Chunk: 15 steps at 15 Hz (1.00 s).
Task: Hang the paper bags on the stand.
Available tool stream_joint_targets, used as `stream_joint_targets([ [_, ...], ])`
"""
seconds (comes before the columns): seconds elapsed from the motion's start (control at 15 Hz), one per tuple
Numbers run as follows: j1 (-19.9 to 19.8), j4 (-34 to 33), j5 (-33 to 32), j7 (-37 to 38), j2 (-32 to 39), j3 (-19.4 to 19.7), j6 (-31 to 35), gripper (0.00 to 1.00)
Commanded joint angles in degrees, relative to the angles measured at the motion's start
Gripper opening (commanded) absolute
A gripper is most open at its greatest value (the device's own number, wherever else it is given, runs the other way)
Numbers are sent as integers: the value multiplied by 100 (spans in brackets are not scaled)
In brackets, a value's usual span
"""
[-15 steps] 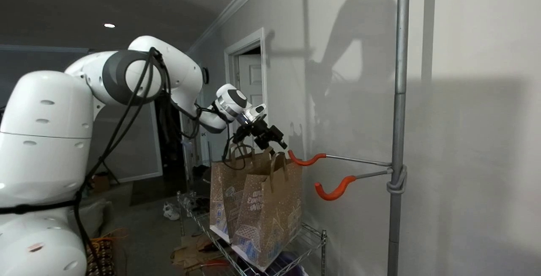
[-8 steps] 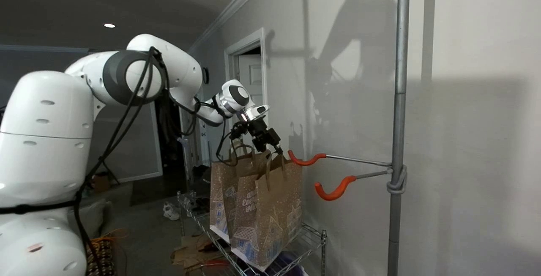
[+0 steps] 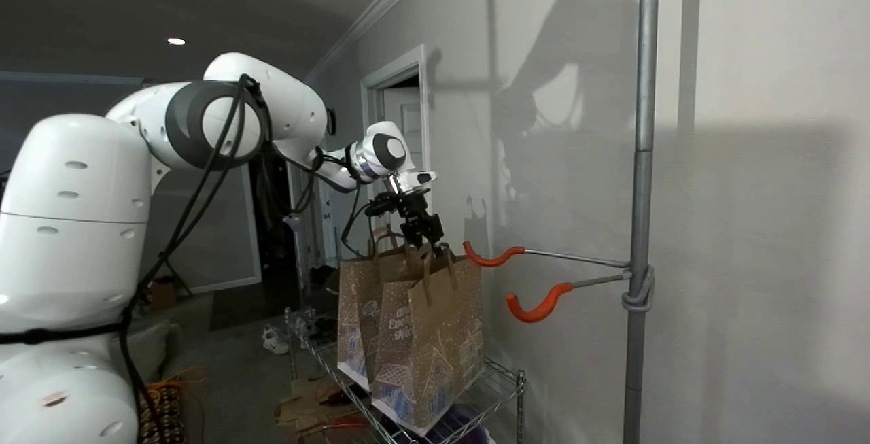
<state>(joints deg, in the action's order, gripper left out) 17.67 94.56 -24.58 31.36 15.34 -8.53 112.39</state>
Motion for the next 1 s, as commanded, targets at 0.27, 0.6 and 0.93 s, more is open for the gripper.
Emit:
stream_joint_targets([
  [0.27, -101, -213, 644, -536, 27, 63, -256, 15],
  [0.6, -134, -163, 824, -647, 4, 96, -275, 1],
  [0.93, -215, 76, 935, -683, -430, 134, -819, 6],
])
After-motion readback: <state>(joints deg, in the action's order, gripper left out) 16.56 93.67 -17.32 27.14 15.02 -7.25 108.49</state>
